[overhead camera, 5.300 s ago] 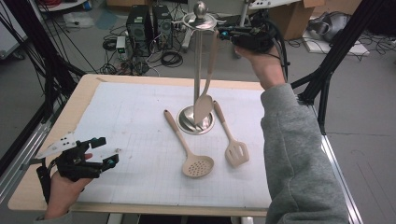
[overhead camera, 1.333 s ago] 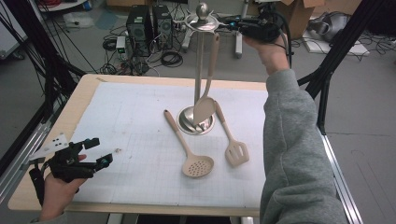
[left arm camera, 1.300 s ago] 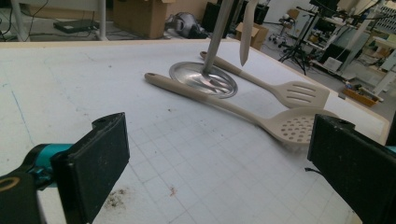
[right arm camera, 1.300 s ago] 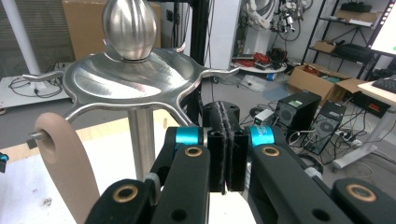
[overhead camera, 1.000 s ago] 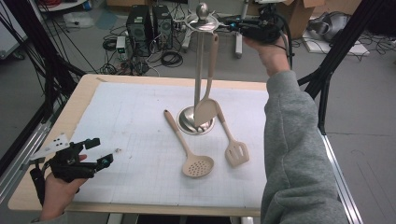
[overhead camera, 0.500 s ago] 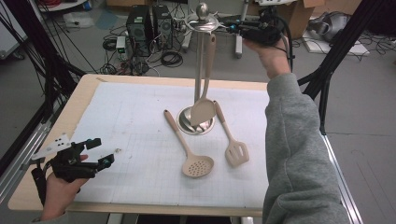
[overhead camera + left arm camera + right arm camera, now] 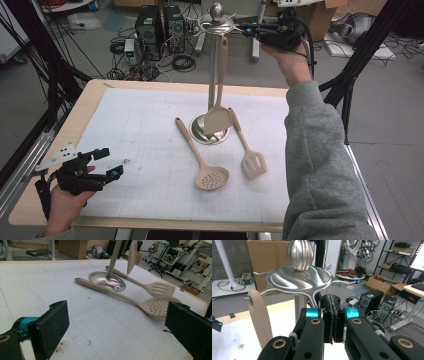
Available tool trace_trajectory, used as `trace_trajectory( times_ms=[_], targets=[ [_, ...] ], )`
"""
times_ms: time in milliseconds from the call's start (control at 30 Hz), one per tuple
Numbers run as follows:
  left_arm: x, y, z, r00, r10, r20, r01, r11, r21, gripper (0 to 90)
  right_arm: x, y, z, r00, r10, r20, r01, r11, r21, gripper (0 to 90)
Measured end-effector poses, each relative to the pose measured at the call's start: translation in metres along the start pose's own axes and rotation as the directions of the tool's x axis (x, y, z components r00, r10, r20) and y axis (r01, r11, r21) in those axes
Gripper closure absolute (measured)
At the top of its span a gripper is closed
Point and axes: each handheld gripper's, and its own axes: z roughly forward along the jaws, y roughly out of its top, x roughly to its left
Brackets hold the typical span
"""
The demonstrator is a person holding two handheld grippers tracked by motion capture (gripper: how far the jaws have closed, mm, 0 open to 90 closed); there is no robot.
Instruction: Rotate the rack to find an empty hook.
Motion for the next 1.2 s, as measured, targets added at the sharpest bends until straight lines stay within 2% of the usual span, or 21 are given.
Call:
trace_trajectory(
  times_ms=[433, 1200],
  targets=[
    [-0.001, 0.000, 0.003, 1.0000, 0.007, 0.007, -0.007, 0.9999, 0.011, 6.0, 0.007, -0.001, -0.003, 1.0000, -0.008, -0.005, 0.008, 1.000, -0.014, 89.9],
    [-0.004, 0.000, 0.006, 0.9998, 0.013, 0.015, -0.013, 0.9997, 0.020, 6.1, 0.020, -0.001, -0.006, 0.9998, -0.022, 0.004, 0.022, 1.000, -0.008, 89.9]
  ],
)
